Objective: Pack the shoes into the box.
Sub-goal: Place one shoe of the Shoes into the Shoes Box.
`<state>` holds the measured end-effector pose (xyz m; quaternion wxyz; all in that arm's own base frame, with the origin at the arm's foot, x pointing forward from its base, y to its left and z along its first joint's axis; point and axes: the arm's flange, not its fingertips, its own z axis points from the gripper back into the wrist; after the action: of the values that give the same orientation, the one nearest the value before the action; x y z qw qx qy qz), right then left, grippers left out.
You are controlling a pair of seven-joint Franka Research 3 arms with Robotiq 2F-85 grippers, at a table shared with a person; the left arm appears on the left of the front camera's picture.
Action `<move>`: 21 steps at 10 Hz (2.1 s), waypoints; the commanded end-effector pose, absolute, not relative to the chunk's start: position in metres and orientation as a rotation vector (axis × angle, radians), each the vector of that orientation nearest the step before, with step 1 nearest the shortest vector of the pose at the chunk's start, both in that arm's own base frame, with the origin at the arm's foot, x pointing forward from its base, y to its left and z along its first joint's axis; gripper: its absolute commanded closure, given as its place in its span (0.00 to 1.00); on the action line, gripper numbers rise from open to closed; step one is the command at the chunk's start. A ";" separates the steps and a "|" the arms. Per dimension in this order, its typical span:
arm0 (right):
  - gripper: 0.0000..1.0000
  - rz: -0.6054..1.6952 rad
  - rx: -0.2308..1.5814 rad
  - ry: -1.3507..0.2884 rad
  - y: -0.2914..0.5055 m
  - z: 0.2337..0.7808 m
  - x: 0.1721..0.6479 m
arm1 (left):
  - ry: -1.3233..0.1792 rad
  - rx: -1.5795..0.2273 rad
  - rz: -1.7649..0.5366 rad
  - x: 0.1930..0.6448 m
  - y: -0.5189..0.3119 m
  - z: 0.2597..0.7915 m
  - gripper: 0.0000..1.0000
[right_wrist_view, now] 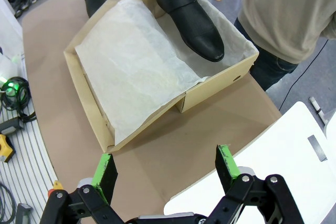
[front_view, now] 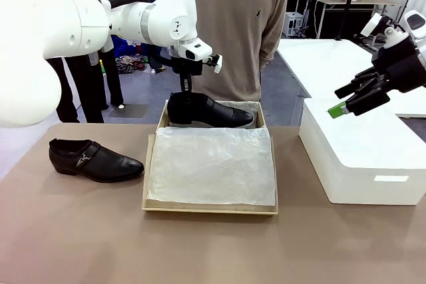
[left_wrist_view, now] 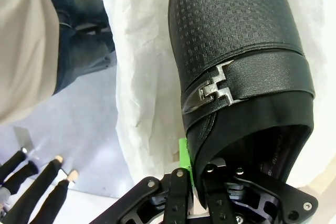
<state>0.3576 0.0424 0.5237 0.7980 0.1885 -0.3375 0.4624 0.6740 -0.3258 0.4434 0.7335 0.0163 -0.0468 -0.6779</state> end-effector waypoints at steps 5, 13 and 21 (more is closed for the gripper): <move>0.00 1.014 0.425 -0.753 0.041 0.522 0.361 | -0.113 0.048 -1.492 0.690 -0.320 0.429 1.00; 0.00 1.014 0.425 -0.753 0.041 0.522 0.361 | -0.089 0.031 -1.502 0.686 -0.327 0.411 0.65; 0.00 1.014 0.425 -0.753 0.041 0.522 0.361 | -0.074 0.056 -1.528 0.656 -0.299 0.477 0.00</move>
<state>0.3576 0.0425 0.5235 0.7980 0.1885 -0.3373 0.4625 0.6672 -0.3136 0.4727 0.7304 0.0218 -0.0435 -0.6813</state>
